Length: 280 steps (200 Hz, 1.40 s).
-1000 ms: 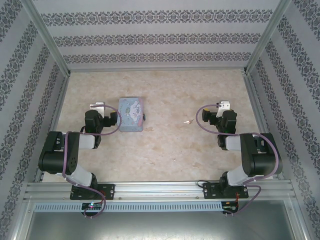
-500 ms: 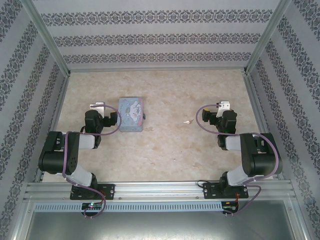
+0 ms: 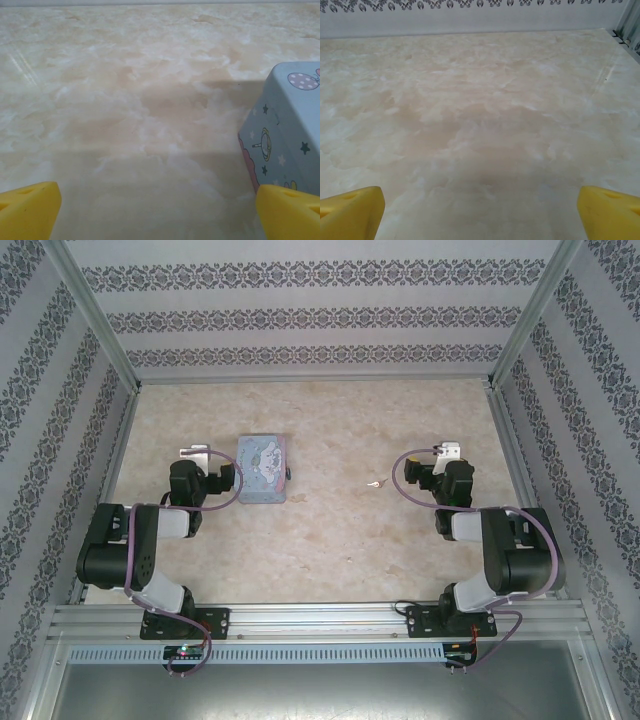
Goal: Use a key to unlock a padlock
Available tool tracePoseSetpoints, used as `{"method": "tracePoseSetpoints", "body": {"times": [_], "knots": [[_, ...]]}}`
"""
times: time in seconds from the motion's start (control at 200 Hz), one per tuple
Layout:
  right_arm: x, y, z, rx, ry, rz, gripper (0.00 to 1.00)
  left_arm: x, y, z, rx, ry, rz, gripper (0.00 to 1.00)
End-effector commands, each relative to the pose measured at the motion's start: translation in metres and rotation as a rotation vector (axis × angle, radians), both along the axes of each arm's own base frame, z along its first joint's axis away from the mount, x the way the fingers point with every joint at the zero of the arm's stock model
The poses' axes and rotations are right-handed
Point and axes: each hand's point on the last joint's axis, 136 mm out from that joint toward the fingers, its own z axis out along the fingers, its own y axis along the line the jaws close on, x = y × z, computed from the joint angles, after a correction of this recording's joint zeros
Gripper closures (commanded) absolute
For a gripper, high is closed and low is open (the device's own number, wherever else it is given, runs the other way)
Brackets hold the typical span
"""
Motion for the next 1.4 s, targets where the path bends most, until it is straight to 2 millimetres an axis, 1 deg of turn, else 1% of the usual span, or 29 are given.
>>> {"method": "tracePoseSetpoints", "body": {"times": [0.0, 0.06, 0.125, 0.15, 0.185, 0.235, 0.32, 0.4, 0.465, 0.5, 0.51, 0.565, 0.714, 0.839, 0.944, 0.974, 1.069, 1.184, 1.294, 1.394], "knots": [[0.004, -0.012, 0.041, -0.003, -0.049, -0.069, 0.02, 0.002, 0.014, 0.030, 0.005, -0.032, 0.067, 0.00], [0.002, -0.017, 0.053, 0.015, -0.027, -0.103, 0.02, -0.002, 0.019, 0.040, 0.004, -0.028, 0.101, 0.01], [0.000, -0.021, 0.068, 0.100, -0.011, -0.147, 0.02, -0.006, 0.024, 0.049, -0.009, 0.003, 0.140, 0.01], [-0.001, -0.022, 0.074, 0.146, -0.011, -0.168, 0.02, -0.007, 0.022, 0.052, -0.014, 0.018, 0.135, 0.00], [-0.004, -0.026, 0.079, 0.223, 0.002, -0.219, 0.02, -0.009, 0.020, 0.059, -0.024, 0.033, 0.125, 0.00], [-0.011, -0.034, 0.080, 0.351, 0.022, -0.309, 0.02, -0.010, 0.016, 0.069, -0.042, 0.043, 0.113, 0.00], [-0.011, -0.023, 0.088, 0.464, 0.027, -0.225, 0.02, -0.011, 0.013, 0.084, -0.067, 0.073, 0.106, 0.00], [-0.013, -0.010, 0.092, 0.501, 0.063, -0.162, 0.02, -0.008, 0.014, 0.097, -0.103, 0.097, 0.132, 0.01], [-0.016, 0.001, 0.090, 0.538, 0.097, -0.118, 0.02, -0.004, 0.013, 0.103, -0.142, 0.143, 0.149, 0.01], [-0.019, 0.007, 0.088, 0.553, 0.112, -0.092, 0.02, 0.000, 0.011, 0.104, -0.164, 0.176, 0.154, 0.01], [-0.020, 0.009, 0.087, 0.557, 0.116, -0.085, 0.02, 0.000, 0.011, 0.101, -0.169, 0.192, 0.155, 0.00], [-0.025, 0.020, 0.083, 0.575, 0.137, -0.048, 0.02, 0.007, 0.006, 0.104, -0.206, 0.230, 0.154, 0.00], [-0.042, 0.061, 0.075, 0.601, 0.234, 0.079, 0.03, 0.031, -0.015, 0.097, -0.324, 0.332, 0.091, 0.01], [-0.055, 0.094, 0.065, 0.624, 0.311, 0.145, 0.06, 0.048, -0.032, 0.079, -0.420, 0.420, 0.056, 0.00], [-0.064, 0.114, 0.053, 0.628, 0.373, 0.162, 0.08, 0.059, -0.042, 0.060, -0.490, 0.482, 0.047, 0.00], [-0.066, 0.119, 0.050, 0.627, 0.388, 0.167, 0.09, 0.062, -0.044, 0.057, -0.510, 0.490, 0.043, 0.00], [-0.070, 0.132, 0.043, 0.617, 0.415, 0.178, 0.09, 0.070, -0.057, 0.042, -0.552, 0.534, 0.027, 0.00], [-0.072, 0.143, 0.037, 0.603, 0.436, 0.196, 0.09, 0.077, -0.080, 0.033, -0.556, 0.562, -0.019, 0.00], [-0.073, 0.151, 0.032, 0.594, 0.458, 0.210, 0.09, 0.082, -0.109, 0.030, -0.561, 0.582, -0.091, 0.00], [-0.077, 0.153, 0.030, 0.597, 0.466, 0.208, 0.09, 0.085, -0.144, 0.032, -0.561, 0.590, -0.178, 0.00]]}}
